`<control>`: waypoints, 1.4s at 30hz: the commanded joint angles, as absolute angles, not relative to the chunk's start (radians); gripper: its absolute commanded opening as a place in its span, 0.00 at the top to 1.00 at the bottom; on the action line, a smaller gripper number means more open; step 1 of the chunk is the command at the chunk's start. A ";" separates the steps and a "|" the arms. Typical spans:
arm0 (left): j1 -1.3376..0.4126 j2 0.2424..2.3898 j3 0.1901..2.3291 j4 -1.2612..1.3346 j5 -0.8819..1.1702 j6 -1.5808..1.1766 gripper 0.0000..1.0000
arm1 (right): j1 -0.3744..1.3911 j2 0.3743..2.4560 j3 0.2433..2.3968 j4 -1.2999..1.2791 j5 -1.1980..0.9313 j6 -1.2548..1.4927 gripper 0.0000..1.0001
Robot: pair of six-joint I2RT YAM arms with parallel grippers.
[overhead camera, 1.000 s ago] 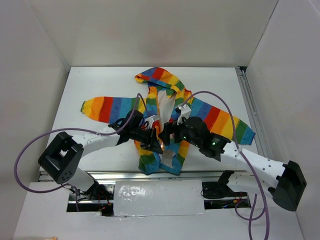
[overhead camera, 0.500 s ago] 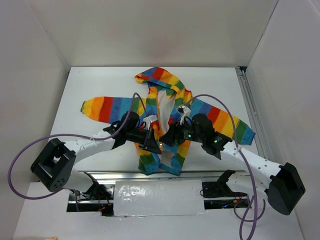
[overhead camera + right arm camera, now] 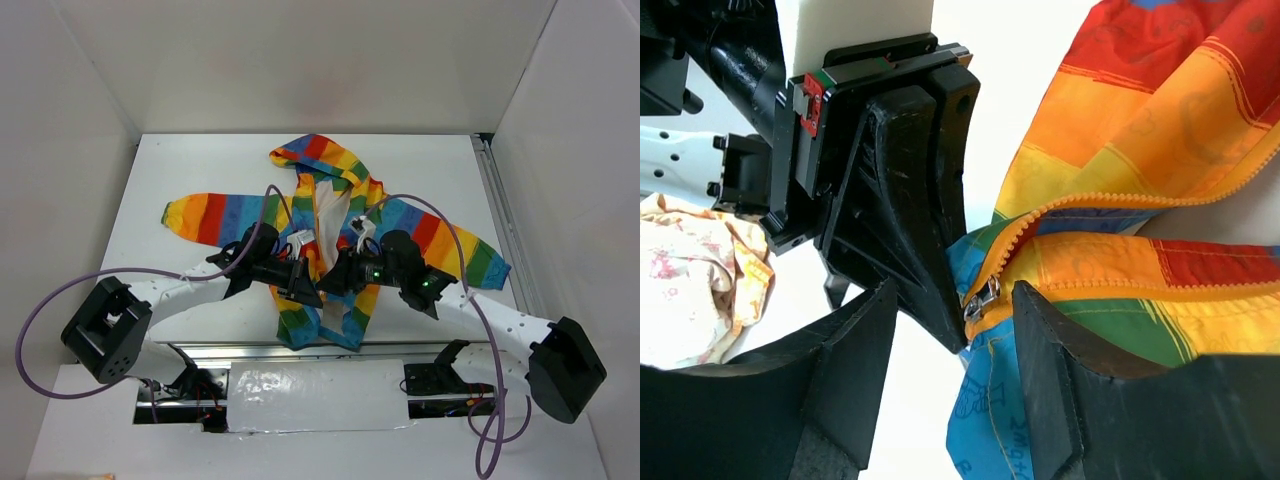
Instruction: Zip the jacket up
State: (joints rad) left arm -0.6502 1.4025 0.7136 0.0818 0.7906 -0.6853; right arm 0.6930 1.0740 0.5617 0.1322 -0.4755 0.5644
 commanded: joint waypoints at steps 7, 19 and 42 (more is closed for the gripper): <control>-0.653 1.377 0.713 0.130 0.825 -0.684 1.00 | 0.689 1.120 0.555 0.255 -0.522 0.594 0.51; -0.653 1.364 0.716 0.126 0.802 -0.710 1.00 | 0.693 1.137 0.546 0.259 -0.522 0.609 0.62; -0.653 1.312 0.721 0.040 0.827 -0.730 1.00 | 0.802 1.079 0.551 0.251 -0.017 0.574 1.00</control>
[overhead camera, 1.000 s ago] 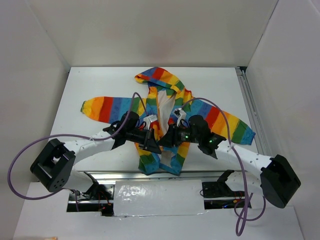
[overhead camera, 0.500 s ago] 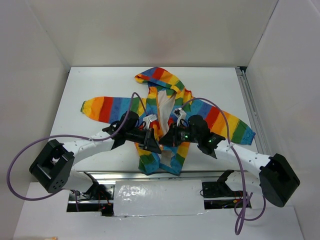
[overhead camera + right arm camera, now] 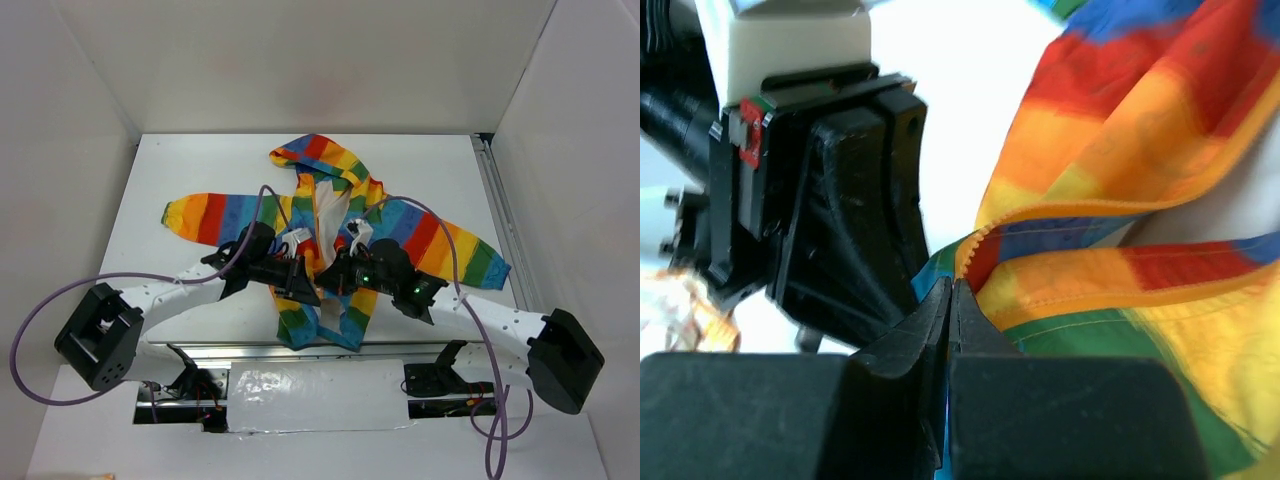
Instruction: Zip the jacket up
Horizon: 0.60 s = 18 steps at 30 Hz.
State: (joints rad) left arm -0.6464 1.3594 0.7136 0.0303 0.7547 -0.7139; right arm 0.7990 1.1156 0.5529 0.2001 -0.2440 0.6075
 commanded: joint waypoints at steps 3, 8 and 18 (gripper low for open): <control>-0.653 1.310 0.706 0.006 0.834 -0.745 1.00 | 0.802 1.069 0.555 0.314 0.070 0.555 1.00; -0.657 1.278 0.644 0.020 0.902 -0.773 1.00 | 0.802 1.115 0.563 0.400 0.179 0.525 1.00; -0.684 1.135 0.605 -0.115 0.839 -0.753 1.00 | 0.683 1.360 0.675 0.538 0.216 0.483 1.00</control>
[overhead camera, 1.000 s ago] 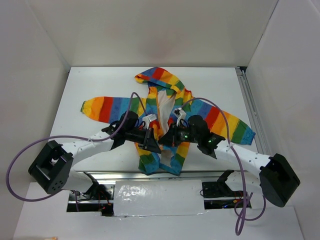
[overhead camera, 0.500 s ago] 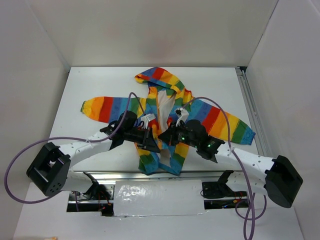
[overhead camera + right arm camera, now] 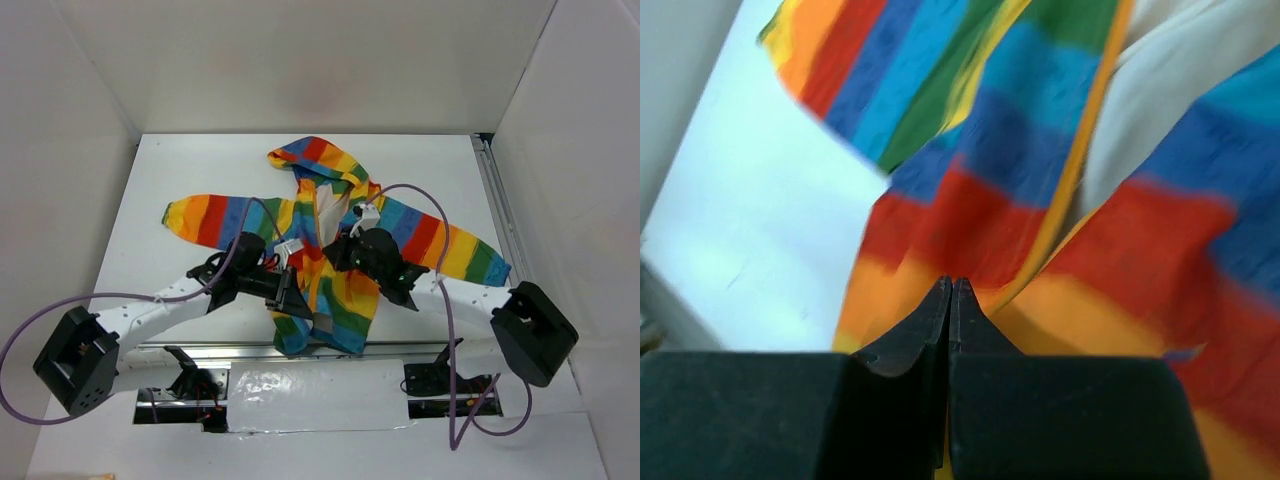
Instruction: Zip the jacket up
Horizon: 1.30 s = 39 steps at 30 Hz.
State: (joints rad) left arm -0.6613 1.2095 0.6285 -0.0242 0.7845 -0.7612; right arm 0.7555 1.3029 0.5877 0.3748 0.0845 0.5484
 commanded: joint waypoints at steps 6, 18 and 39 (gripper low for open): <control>-0.690 1.118 0.580 -0.141 0.845 -0.730 1.00 | 0.601 1.495 0.811 0.632 0.204 0.450 1.00; -0.776 1.178 0.537 -0.201 0.888 -0.686 1.00 | 0.417 1.943 1.274 0.620 0.123 0.520 1.00; -0.805 1.333 0.629 -0.293 0.706 -0.732 0.01 | 0.253 2.435 2.249 0.138 -0.109 0.431 0.01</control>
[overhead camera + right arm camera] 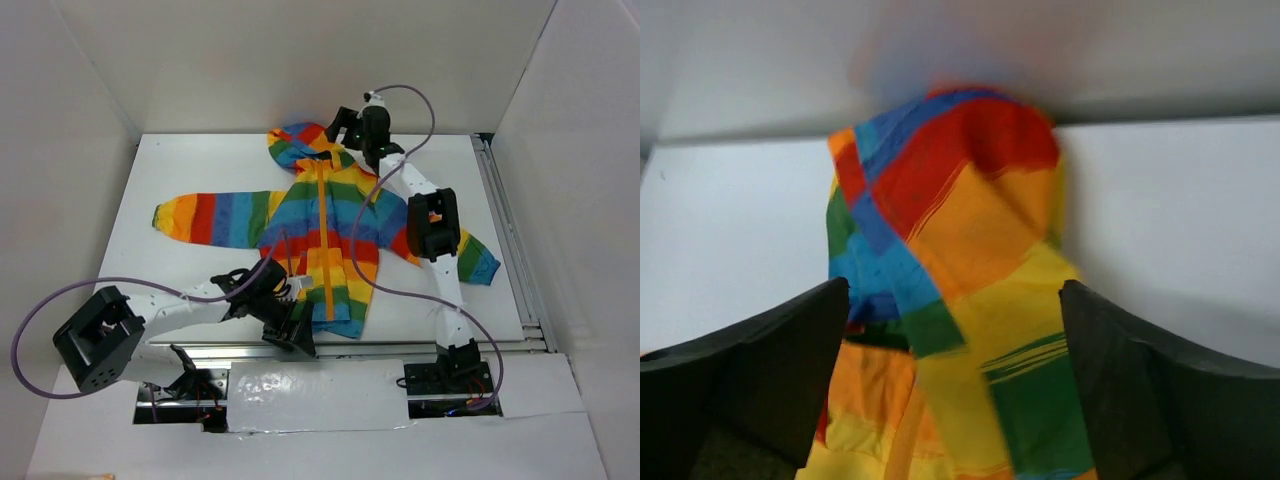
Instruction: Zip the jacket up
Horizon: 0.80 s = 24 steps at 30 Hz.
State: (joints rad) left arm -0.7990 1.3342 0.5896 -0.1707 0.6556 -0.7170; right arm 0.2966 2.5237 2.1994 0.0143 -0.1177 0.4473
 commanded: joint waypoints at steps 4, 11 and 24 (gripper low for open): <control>-0.805 1.251 0.641 -0.373 0.612 -0.773 0.01 | 0.247 2.303 2.149 0.118 -0.156 0.413 0.00; -0.750 1.054 0.641 -0.520 0.431 -0.857 0.01 | 0.262 1.853 1.620 0.101 0.044 0.442 0.00; -0.404 0.930 0.795 -0.498 0.304 -0.755 0.01 | 0.225 0.999 0.701 0.025 0.381 0.681 0.00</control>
